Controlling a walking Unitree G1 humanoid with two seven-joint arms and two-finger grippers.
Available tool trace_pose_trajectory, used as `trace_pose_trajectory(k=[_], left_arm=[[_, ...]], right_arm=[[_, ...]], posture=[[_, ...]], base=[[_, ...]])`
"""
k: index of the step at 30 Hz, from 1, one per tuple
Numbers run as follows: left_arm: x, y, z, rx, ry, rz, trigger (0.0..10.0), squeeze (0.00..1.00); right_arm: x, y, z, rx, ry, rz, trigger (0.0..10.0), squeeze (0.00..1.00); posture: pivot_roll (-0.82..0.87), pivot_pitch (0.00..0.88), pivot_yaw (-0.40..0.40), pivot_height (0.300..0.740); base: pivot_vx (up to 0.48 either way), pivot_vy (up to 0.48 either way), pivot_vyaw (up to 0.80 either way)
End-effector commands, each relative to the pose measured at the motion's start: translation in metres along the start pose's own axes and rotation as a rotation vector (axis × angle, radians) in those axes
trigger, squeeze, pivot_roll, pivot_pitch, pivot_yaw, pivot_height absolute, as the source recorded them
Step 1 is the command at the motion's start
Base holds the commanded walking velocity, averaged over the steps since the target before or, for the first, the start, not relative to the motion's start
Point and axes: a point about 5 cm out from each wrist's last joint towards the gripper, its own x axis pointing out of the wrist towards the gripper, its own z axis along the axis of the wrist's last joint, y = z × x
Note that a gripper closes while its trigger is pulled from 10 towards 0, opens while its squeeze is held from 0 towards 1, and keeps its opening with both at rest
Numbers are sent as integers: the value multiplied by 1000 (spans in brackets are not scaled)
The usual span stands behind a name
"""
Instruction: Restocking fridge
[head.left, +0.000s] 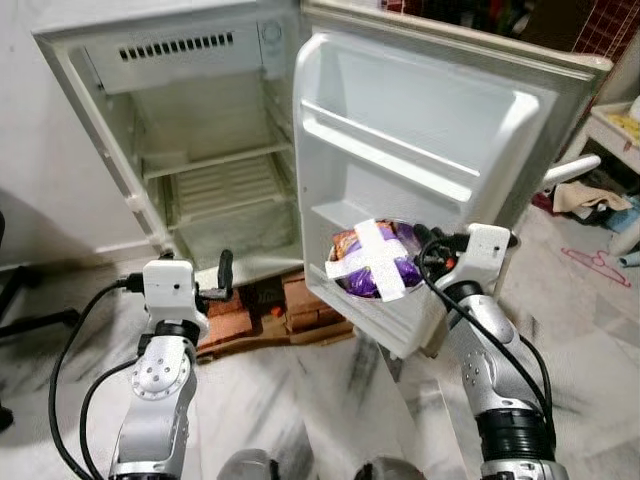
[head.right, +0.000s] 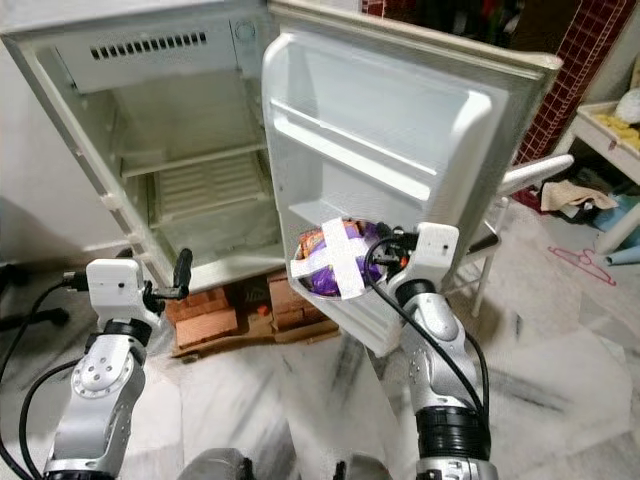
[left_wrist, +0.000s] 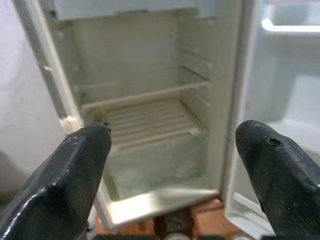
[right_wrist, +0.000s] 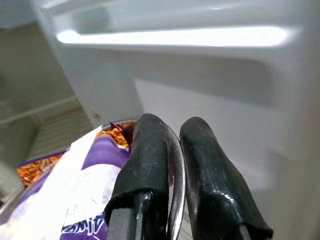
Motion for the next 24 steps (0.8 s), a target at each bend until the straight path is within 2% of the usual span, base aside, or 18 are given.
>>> trace_pose_trajectory(k=[1,24], left_arm=[[-1,9,2,20,-5,29,10000,0],[-1,8,1,23,7,26,10000,0]], right_arm=[[6,15,8,11,-33,47,10000,0],[10,16,9,8,-40,51,10000,0]], posture=[[81,55,-1,740],[84,56,-1,740]], base=[[262,405,0],[283,348,0]])
